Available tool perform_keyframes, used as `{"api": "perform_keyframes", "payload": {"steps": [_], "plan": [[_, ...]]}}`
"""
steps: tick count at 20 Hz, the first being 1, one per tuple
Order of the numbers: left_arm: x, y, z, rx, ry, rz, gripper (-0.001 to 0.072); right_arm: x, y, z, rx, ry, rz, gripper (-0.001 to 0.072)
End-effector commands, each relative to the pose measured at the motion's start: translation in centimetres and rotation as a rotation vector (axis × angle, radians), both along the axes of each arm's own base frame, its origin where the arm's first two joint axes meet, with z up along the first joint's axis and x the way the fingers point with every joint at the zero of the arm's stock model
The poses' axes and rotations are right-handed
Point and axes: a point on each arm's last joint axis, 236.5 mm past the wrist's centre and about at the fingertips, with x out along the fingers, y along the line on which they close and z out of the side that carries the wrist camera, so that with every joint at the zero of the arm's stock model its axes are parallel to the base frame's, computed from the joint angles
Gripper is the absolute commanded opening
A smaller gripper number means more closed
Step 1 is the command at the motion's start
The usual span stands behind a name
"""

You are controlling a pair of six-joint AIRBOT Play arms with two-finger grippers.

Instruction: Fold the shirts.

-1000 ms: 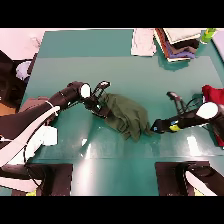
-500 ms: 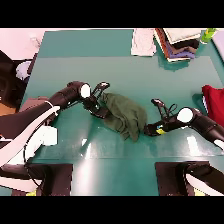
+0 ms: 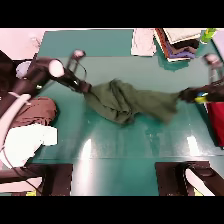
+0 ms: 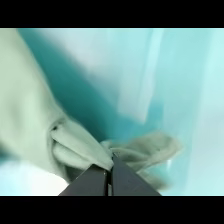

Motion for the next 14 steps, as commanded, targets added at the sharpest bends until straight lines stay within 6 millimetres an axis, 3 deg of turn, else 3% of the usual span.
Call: {"api": "perform_keyframes", "payload": {"steps": [1, 3, 5, 7, 9, 11, 12, 14], "plan": [[2.2, 2.3, 12.6, -0.054, -0.345, 0.055, 0.0026, 0.1, -3.3, 10.3, -0.078, -0.24, -0.058, 0.0012], [1.0, 2.8, 20.4, -0.124, -0.517, 0.063, 0.0026, -0.4, -3.2, 15.8, -0.095, -0.373, -0.06, 0.0012], [-1.6, 3.8, 28.4, -0.191, -0.698, 0.064, 0.0026, -1.3, -3.0, 21.0, -0.113, -0.497, -0.063, 0.0012], [-5.0, 5.2, 34.7, -0.237, -0.848, 0.06, 0.0026, -2.8, -2.8, 25.3, -0.131, -0.603, -0.064, 0.0012], [-8.4, 6.5, 39.2, -0.277, -0.964, 0.062, 0.0026, -3.9, -2.6, 27.7, -0.139, -0.663, -0.064, 0.0012], [-9.9, 7.1, 40.5, -0.291, -0.998, 0.064, 0.0026, -3.9, -2.6, 27.8, -0.138, -0.662, -0.063, 0.0012], [-10.0, 7.1, 39.9, -0.282, -0.977, 0.062, 0.0026, -3.6, -2.6, 26.7, -0.134, -0.637, -0.063, 0.0012], [-8.9, 6.7, 36.7, -0.243, -0.882, 0.056, 0.0026, -2.4, -2.7, 23.0, -0.114, -0.548, -0.059, 0.0012]]}}
